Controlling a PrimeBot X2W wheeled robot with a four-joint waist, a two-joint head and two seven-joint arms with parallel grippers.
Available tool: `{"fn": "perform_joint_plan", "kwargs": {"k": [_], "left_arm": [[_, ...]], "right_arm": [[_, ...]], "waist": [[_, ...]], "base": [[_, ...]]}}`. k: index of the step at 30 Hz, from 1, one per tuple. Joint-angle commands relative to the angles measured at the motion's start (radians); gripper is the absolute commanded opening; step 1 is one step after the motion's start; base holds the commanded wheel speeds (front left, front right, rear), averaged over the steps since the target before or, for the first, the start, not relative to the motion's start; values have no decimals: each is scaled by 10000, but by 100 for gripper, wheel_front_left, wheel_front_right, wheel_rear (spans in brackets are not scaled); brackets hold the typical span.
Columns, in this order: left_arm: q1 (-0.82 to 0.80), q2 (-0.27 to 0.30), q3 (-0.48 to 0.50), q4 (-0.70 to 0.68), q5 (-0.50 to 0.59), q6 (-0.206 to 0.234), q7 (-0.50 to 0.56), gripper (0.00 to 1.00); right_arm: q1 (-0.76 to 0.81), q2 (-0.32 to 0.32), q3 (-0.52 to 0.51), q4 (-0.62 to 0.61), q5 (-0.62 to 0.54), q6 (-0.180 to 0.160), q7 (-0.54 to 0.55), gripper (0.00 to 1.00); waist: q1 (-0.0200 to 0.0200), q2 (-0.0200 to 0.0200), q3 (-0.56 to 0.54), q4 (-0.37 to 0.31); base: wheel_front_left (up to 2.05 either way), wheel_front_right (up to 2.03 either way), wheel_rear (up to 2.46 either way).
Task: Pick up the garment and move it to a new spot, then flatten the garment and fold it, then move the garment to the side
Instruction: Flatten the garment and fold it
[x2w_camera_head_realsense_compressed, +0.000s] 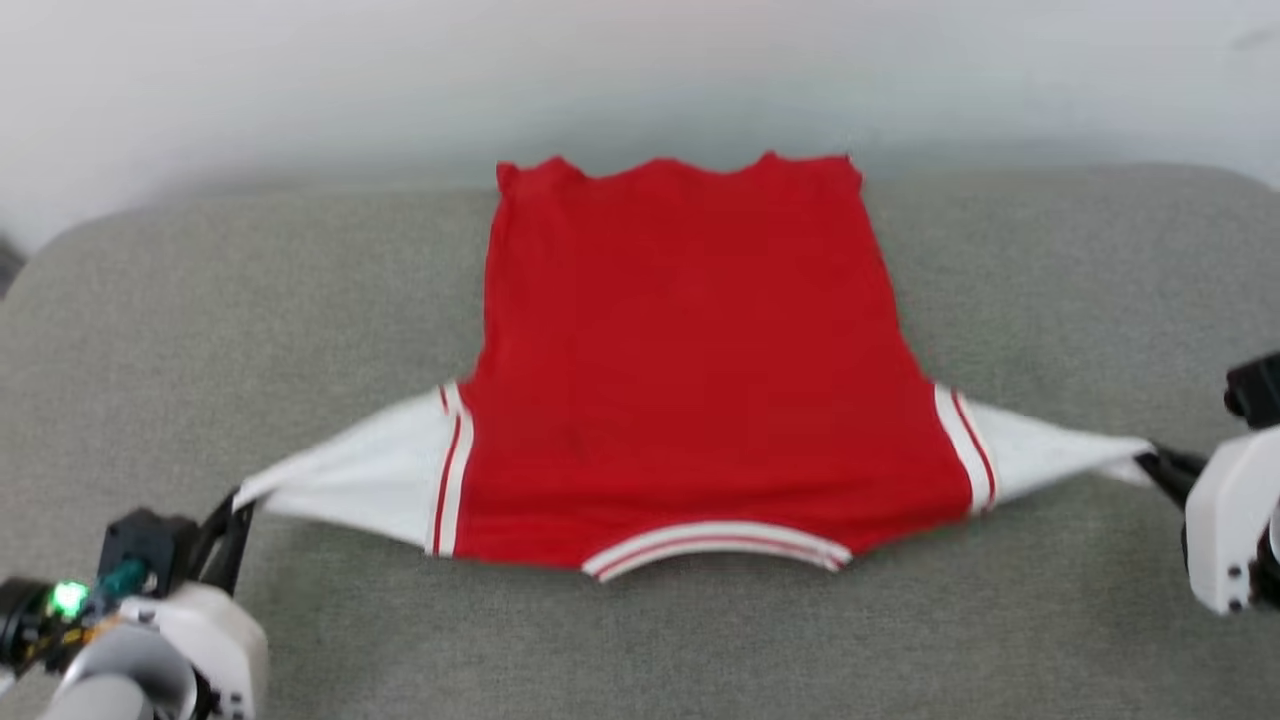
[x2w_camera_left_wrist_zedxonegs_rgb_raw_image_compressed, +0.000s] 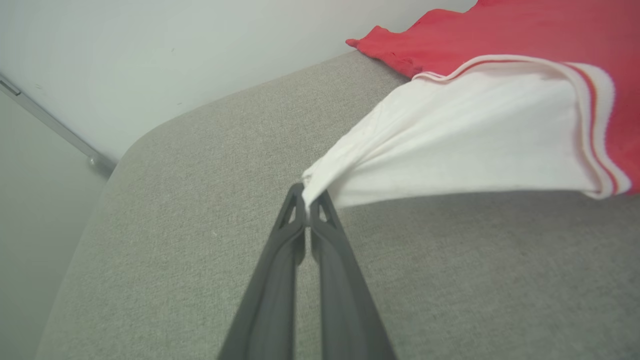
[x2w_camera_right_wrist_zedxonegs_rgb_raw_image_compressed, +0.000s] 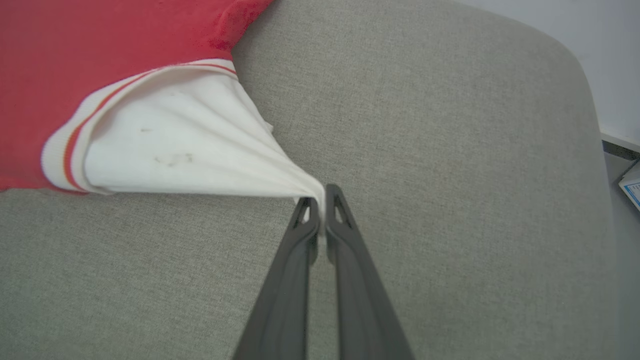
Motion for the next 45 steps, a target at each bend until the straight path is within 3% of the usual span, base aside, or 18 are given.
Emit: {"fn": "perform_joint_plan", "kwargs": {"k": [1, 8, 14, 23, 24, 25, 32, 38, 45], "left_arm": [[393, 159, 89, -224, -137, 176, 134, 0], [2429, 748, -15, -2002, -493, 656, 803, 0], [3635, 1070, -57, -3062, -837, 1010, 1254, 0], [3616, 695, -335, -3894, -1242, 761, 1586, 0], [3604, 599, -351, -4053, -1461, 578, 1614, 0], [3615, 523, -295, -4184, -1713, 478, 1672, 0], [3474, 569, -423, -5519, -2013, 165, 2025, 0], [3186, 568, -785, -6663, -1762, 60, 2437, 0], [2445, 422, -1268, -7523, -889, 49, 2773, 0]], "right_arm": [[445, -187, -172, -148, 52, -18, 125, 0], [2609, -492, -1173, -1271, 189, -18, 1136, 0], [4221, -292, -2319, -2164, -27, -18, 1867, 0], [4926, 533, -3481, -3179, -545, -16, 2765, 0], [4842, 632, -3648, -3281, -589, -15, 2854, 45], [4788, 746, -3830, -3369, -553, -13, 2993, 100], [3998, 1277, -5006, -4402, -335, -12, 3873, 100], [2027, 1445, -5526, -5153, -737, -12, 5087, 100], [-1081, 1585, -5917, -4255, -1445, -12, 6906, 100]], "waist": [[4, 0, -289, -73], [4, 0, -452, -122], [4, 0, -331, -101], [4, 0, -40, 73], [4, 0, 12, 107], [4, 0, 72, 163], [4, 0, 720, 846], [4, 0, 1764, 1635], [4, 0, 3288, 2692]], "base": [[0, 0, 0], [0, 0, 0], [0, 0, 0], [0, 0, 0], [0, 0, 0], [0, 0, 0], [0, 0, 0], [0, 0, 0], [0, 0, 0]]}}
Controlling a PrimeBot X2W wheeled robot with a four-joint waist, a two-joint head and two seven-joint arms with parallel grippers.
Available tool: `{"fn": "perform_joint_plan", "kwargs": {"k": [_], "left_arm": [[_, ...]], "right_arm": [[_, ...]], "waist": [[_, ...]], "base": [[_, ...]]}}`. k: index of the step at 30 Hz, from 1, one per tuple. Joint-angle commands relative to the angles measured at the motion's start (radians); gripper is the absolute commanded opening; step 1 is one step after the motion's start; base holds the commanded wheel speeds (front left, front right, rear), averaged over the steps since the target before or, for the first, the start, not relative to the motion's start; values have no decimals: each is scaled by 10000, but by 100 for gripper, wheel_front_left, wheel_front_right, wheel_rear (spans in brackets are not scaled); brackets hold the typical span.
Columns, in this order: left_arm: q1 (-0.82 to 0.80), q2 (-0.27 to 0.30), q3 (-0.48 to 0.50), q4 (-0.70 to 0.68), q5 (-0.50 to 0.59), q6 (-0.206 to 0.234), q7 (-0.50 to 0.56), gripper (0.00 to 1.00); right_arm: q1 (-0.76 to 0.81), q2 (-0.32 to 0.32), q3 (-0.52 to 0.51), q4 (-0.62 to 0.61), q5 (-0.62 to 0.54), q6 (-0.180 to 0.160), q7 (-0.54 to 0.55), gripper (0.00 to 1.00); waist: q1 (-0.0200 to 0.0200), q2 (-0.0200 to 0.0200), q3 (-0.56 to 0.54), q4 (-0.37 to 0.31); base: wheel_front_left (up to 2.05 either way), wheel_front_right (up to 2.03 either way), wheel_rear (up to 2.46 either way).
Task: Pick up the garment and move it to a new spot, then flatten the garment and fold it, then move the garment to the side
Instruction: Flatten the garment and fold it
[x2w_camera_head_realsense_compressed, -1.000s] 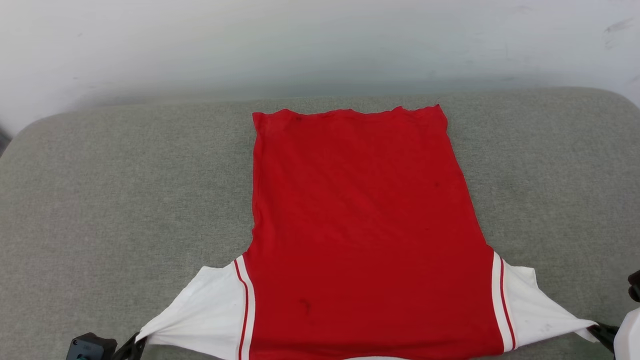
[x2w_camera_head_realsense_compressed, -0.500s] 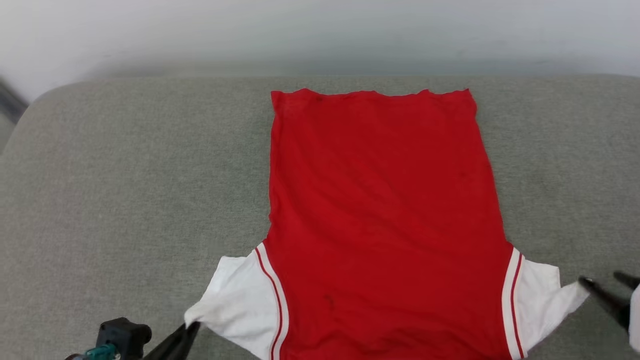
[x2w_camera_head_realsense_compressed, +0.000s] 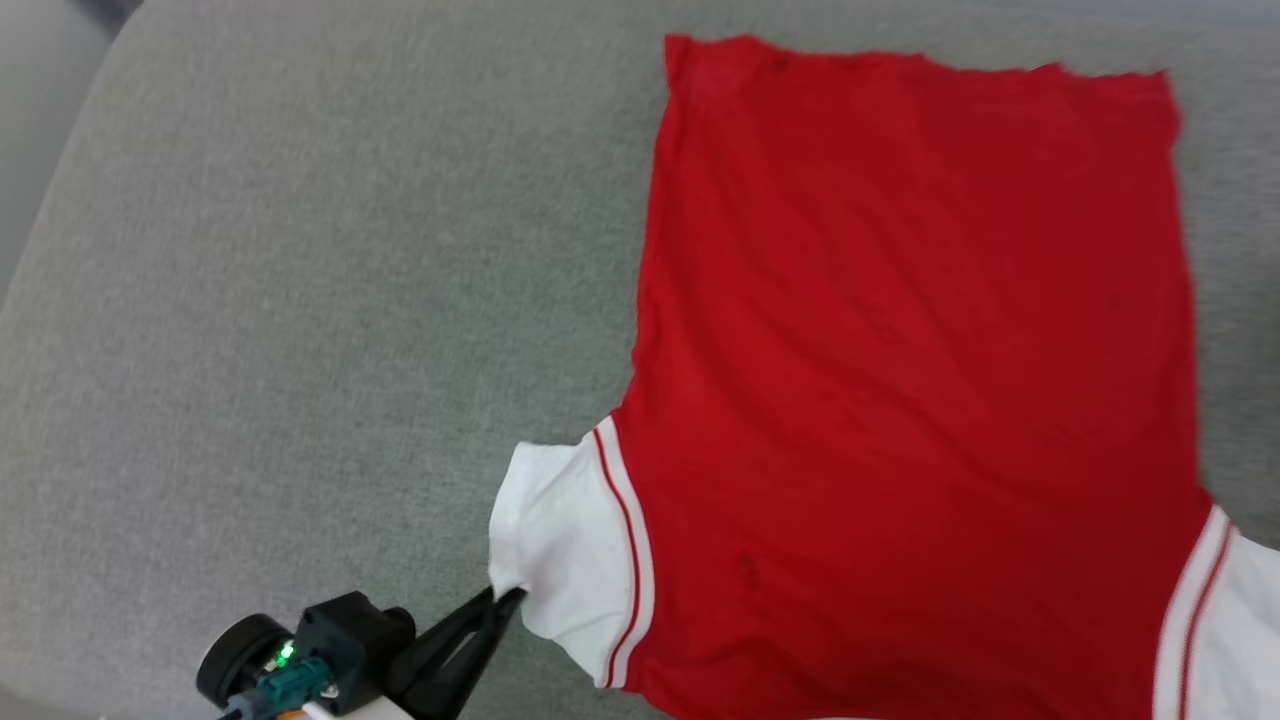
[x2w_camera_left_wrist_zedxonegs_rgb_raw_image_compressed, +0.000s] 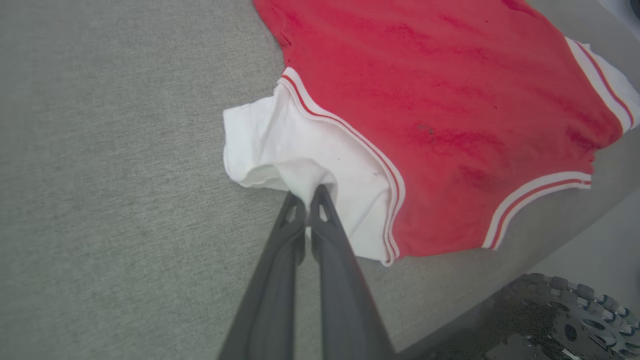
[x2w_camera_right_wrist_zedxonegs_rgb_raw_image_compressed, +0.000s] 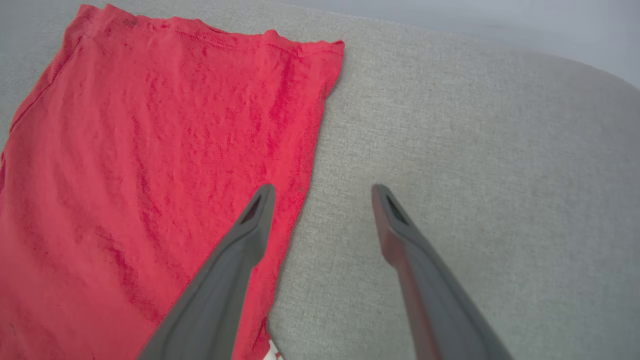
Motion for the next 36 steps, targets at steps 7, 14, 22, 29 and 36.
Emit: {"fn": "perform_joint_plan", "kwargs": {"k": [7, 14, 22, 29, 36], "left_arm": [[-944, -520, -456, -467, 516, -296, 97, 0], [-1498, -913, -710, -538, 669, -553, -5, 0], [-1638, -1220, -749, -298, 557, -608, -286, 0], [-1725, -1289, -777, -124, 530, -618, -375, 0], [-1617, -1213, -663, 38, 471, -498, -483, 0]], "right_arm": [[-2936, -151, -210, 1730, -1512, -4, 1488, 100], [-4613, -388, -224, 2844, -2718, -2, 1856, 100], [-4919, -401, -324, 3541, -3270, -4, 1590, 100], [-4232, -314, -375, 4061, -3297, -4, 1990, 0], [-3696, -153, -611, 4060, -3204, -4, 1653, 0]], "waist": [[-2, 0, 2073, 1726], [-2, 0, 2829, 2419], [-2, 0, 3171, 2859], [-2, 0, 3126, 2949], [-2, 0, 2656, 2564]], "base": [[0, 0, 0], [0, 0, 0], [0, 0, 0], [0, 0, 0], [0, 0, 0]]}}
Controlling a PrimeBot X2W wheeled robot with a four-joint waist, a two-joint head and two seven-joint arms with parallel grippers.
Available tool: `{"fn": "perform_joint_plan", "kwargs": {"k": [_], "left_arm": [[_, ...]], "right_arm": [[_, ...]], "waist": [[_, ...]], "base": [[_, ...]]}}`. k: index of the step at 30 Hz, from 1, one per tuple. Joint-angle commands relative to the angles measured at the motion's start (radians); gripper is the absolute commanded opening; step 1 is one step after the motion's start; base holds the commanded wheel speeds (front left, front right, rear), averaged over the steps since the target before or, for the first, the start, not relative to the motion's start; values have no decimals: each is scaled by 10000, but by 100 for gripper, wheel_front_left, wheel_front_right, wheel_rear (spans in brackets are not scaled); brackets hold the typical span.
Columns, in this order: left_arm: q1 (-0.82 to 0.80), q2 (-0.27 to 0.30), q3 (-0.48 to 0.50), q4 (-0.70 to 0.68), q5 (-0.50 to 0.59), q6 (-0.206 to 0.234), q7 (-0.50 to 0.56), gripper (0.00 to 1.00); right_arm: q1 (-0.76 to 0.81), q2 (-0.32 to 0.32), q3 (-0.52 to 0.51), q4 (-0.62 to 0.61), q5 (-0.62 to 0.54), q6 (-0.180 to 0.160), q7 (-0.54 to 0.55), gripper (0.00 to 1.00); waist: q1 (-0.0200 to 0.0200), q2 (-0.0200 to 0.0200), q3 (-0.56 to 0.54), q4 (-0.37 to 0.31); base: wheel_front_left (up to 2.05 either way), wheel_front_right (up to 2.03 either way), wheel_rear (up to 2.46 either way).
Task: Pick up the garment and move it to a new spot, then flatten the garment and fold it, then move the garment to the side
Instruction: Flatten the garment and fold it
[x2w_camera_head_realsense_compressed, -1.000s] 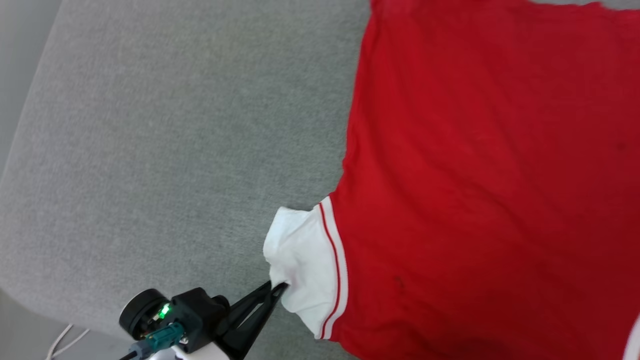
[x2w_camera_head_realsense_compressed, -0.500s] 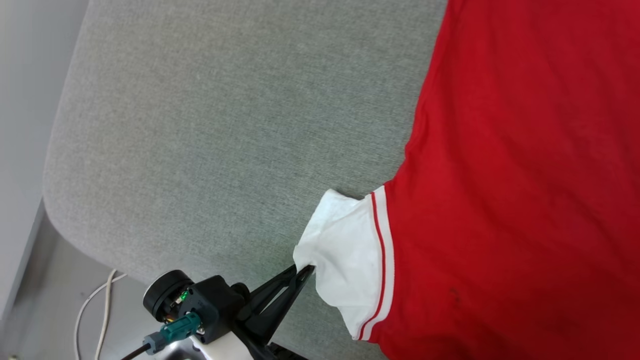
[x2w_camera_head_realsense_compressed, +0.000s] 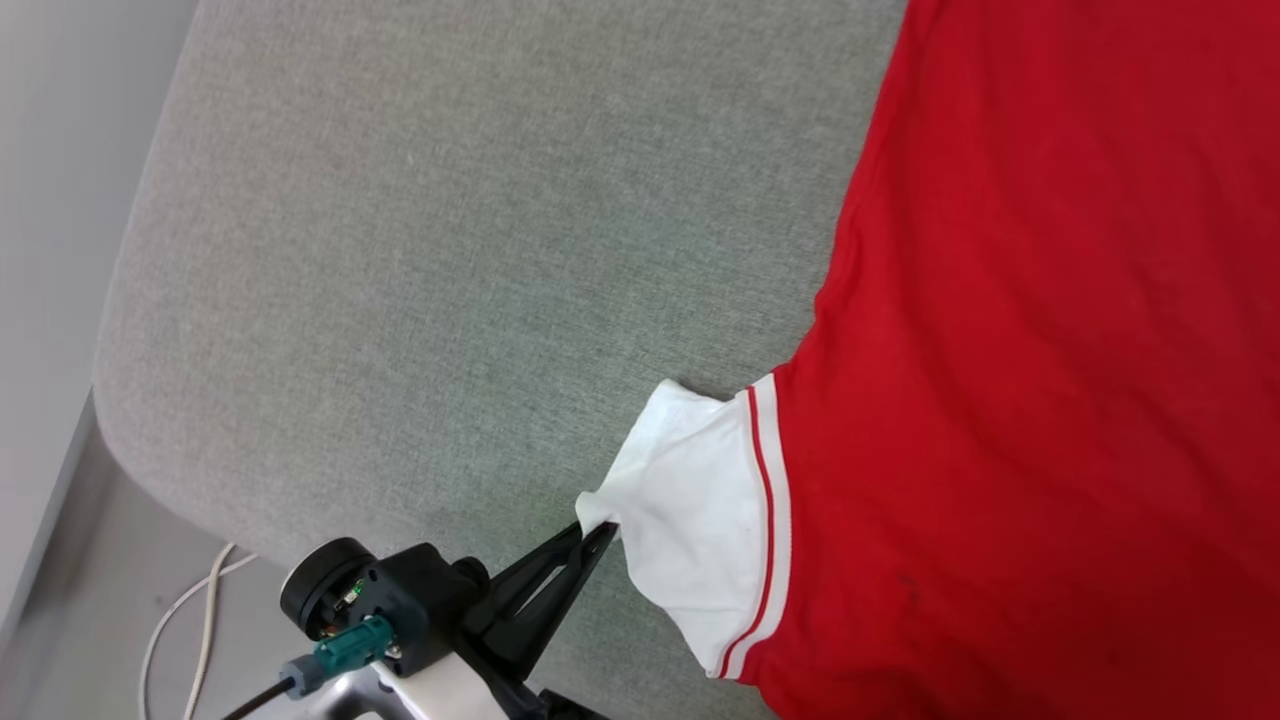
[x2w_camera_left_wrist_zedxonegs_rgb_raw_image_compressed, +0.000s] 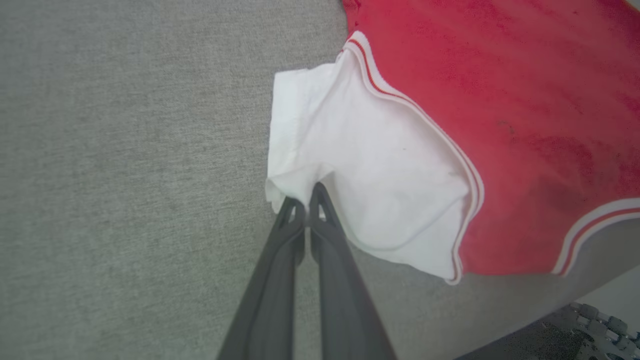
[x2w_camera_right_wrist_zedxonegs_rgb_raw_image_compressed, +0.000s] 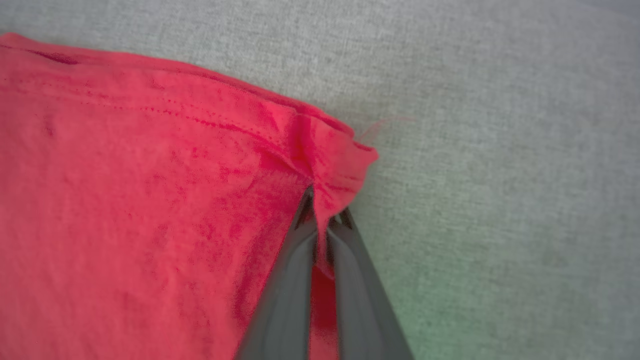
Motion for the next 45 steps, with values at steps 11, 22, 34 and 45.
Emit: {"fn": "perform_joint_plan", "kwargs": {"k": [11, 22, 34, 45], "left_arm": [[531, -103, 501, 673, -877, 366, -307, 0], [1602, 192, 971, 1561, -1460, 773, -697, 0], [2128, 178, 1386, 2052, -1906, 1019, -1169, 0], [2236, 125, 1301, 1990, -2008, 1069, -1093, 0]], "right_arm": [[2859, 600, 693, 712, 980, -4, -1084, 0], [6127, 856, 1408, -497, 2881, -4, -2353, 0], [9730, 1324, 959, -2952, 3775, -4, -2613, 0], [10529, 1674, 1094, -2889, 4125, -4, -3211, 100]], "waist": [[-1, 0, -2345, -1575], [-1, 0, -4377, -3213], [-1, 0, -5217, -4077], [-1, 0, -5372, -4189]], "base": [[0, 0, 0], [0, 0, 0], [0, 0, 0], [0, 0, 0]]}}
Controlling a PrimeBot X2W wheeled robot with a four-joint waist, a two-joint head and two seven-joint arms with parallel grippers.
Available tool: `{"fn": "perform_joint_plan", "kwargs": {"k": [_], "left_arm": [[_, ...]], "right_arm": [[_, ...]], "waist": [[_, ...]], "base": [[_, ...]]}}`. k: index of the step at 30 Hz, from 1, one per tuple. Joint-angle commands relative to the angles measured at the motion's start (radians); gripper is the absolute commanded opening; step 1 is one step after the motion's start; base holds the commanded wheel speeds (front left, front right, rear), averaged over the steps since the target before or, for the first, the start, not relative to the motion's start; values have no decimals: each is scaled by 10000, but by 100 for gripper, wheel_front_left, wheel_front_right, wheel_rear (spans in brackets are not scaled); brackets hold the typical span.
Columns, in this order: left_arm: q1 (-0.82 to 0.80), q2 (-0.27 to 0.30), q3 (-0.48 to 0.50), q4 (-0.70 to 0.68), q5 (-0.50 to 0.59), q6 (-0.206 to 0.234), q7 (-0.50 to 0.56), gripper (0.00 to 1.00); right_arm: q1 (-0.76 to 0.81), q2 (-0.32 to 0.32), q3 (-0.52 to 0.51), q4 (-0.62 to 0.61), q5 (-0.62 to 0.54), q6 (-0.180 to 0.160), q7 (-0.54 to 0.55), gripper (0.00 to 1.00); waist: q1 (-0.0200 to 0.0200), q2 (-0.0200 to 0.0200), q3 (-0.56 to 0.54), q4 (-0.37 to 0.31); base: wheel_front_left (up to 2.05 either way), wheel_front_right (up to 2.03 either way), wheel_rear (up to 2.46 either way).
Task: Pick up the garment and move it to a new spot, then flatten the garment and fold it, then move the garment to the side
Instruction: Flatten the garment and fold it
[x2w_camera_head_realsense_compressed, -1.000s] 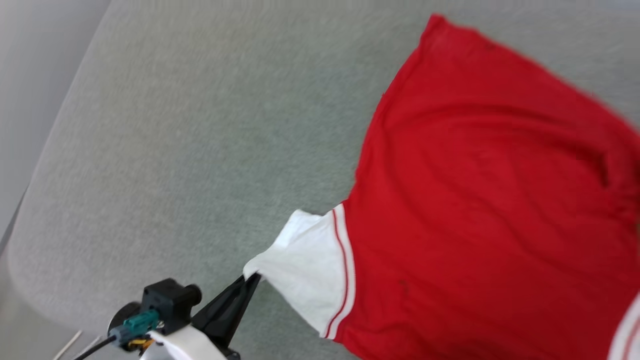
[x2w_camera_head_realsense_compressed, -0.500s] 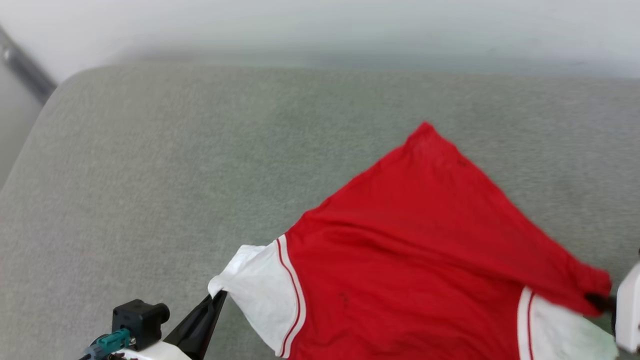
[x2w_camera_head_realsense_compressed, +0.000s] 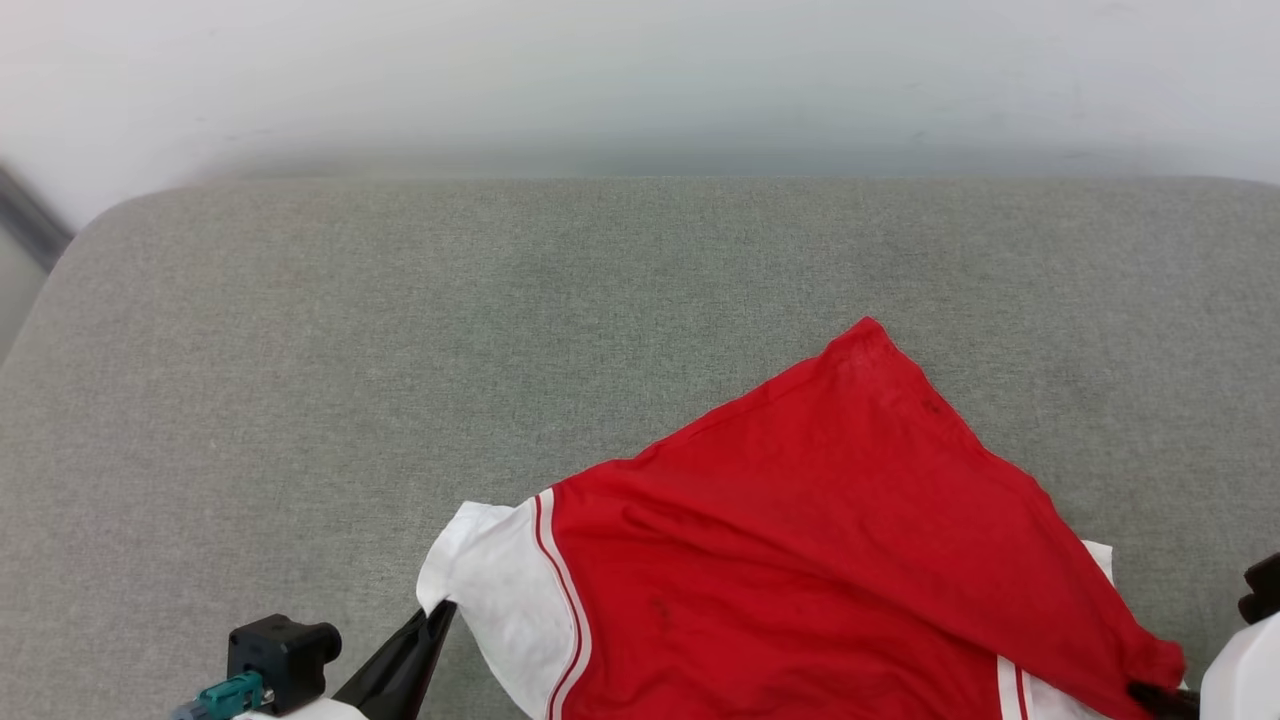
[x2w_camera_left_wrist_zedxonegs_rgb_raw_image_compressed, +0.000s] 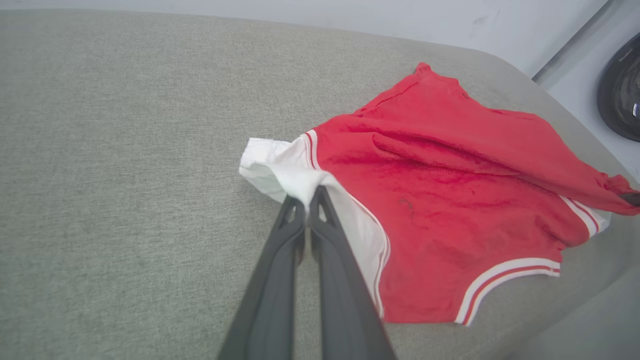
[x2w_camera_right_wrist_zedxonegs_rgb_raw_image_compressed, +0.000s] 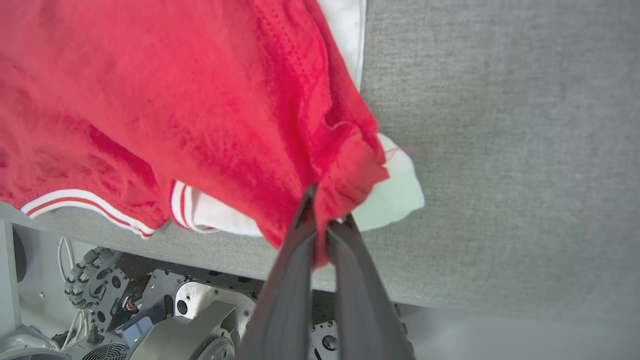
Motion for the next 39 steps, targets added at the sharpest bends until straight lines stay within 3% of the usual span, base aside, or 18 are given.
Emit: {"fn": "perform_joint_plan", "kwargs": {"k": [1, 8, 16, 28, 39], "left_arm": [[135, 37, 9, -44, 0, 25, 33, 0], [-32, 205, -10, -353, 119, 44, 152, 0], [-504, 180, -225, -957, 394, 16, 398, 0], [-1318, -234, -801, -1459, 918, -182, 593, 0], [-1718, -654, -1130, -1143, 1059, -399, 433, 0]], "right_arm": [[-183, -108, 28, -30, 85, -4, -32, 100], [-1260, -526, 145, -760, 561, -4, 99, 100], [-3716, -613, 639, -1127, 471, -2, 929, 100], [-7135, -840, 1800, 1438, -1139, -4, 1605, 100], [-7436, -1160, 2215, 3324, -1684, -5, 1361, 100]], "waist": [[2, 0, 2, 23], [2, 0, 284, 402], [2, 0, 1212, 1378], [2, 0, 2704, 2873], [2, 0, 3331, 3580]], "base": [[0, 0, 0], [0, 0, 0], [0, 0, 0], [0, 0, 0], [0, 0, 0]]}}
